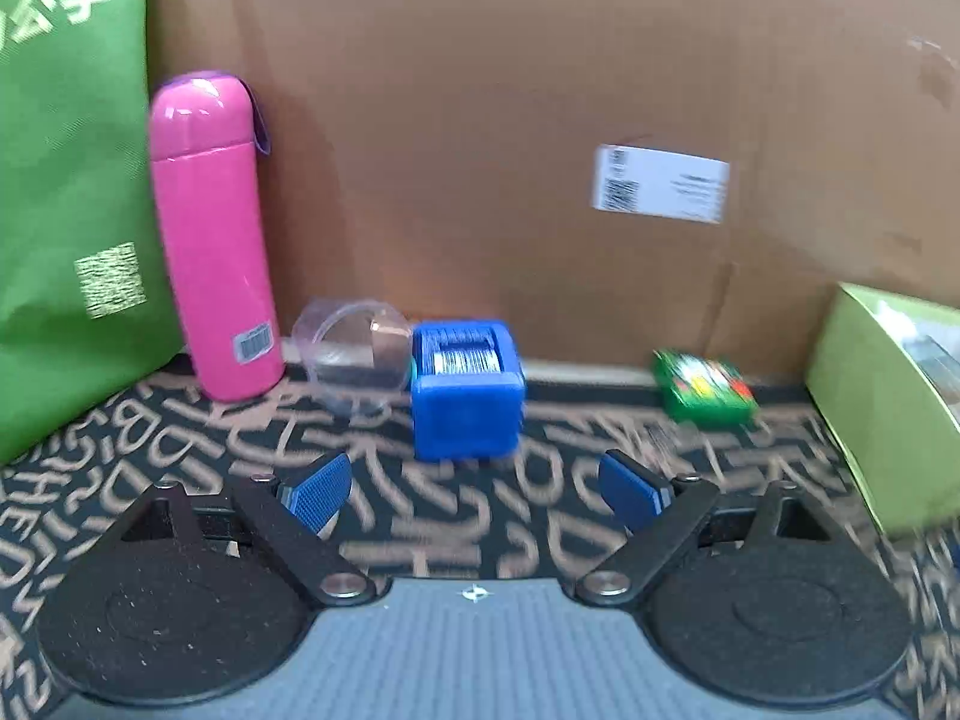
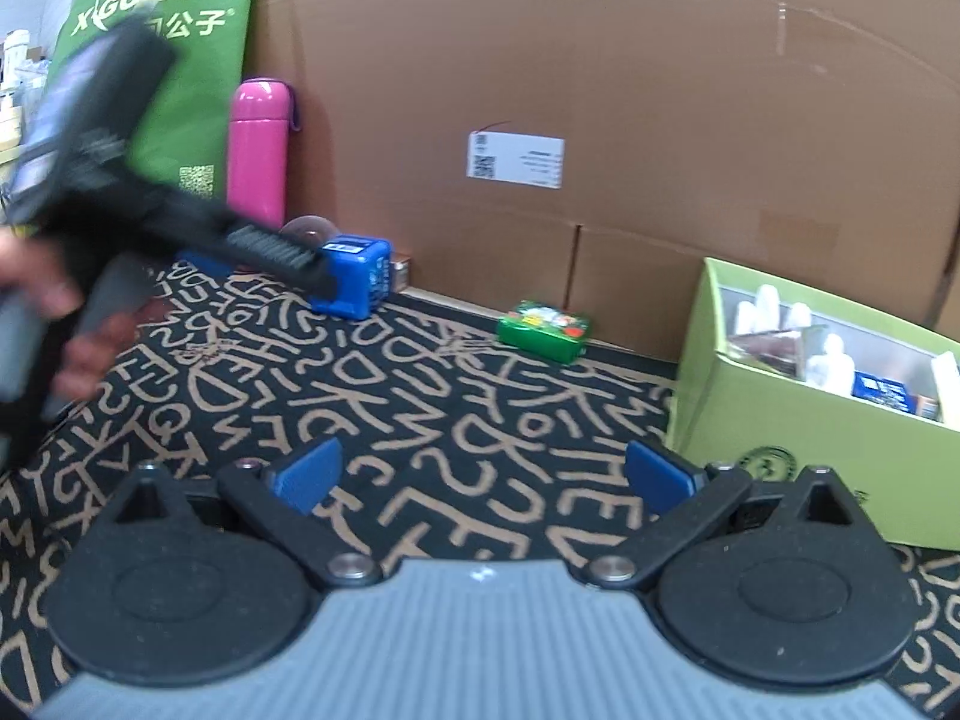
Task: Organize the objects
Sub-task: 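Grasp the blue square box with left tool while right tool grasps green gift box, then carry blue box and green gift box into the shoebox and release both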
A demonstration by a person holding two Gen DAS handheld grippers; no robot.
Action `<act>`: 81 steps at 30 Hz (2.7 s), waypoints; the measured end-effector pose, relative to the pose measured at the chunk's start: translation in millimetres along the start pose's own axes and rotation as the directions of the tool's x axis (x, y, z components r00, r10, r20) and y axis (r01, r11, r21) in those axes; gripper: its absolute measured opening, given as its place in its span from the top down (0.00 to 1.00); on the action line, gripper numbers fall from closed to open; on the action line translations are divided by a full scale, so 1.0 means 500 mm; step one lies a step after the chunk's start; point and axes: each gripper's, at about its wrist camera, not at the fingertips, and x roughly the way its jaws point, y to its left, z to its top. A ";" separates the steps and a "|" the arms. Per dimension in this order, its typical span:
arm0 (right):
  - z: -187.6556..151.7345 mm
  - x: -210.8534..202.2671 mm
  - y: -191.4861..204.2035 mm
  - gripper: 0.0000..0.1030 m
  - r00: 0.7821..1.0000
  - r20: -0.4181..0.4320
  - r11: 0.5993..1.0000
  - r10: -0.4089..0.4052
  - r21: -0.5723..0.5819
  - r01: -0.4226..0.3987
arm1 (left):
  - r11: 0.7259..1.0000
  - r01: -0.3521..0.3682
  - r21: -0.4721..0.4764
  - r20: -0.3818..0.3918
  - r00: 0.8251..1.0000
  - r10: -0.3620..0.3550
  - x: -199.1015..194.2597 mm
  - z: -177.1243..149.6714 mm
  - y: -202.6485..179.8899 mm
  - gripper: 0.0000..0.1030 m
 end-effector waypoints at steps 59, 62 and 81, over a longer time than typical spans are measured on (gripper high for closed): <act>-0.115 -0.052 -0.109 0.35 0.985 -0.145 0.978 -0.093 0.172 0.118 | 0.907 0.305 0.291 -0.127 0.952 -0.279 -0.113 -0.133 -0.172 0.39; -0.118 -0.056 -0.117 0.37 0.987 -0.140 0.980 -0.076 0.173 0.100 | 0.903 0.322 0.284 -0.144 0.945 -0.292 -0.109 -0.135 -0.180 0.44; -0.070 -0.196 -0.239 0.39 0.981 0.025 0.963 -0.190 0.198 0.181 | 0.781 0.553 0.292 -0.093 0.829 -0.552 -0.195 -0.037 -0.297 0.44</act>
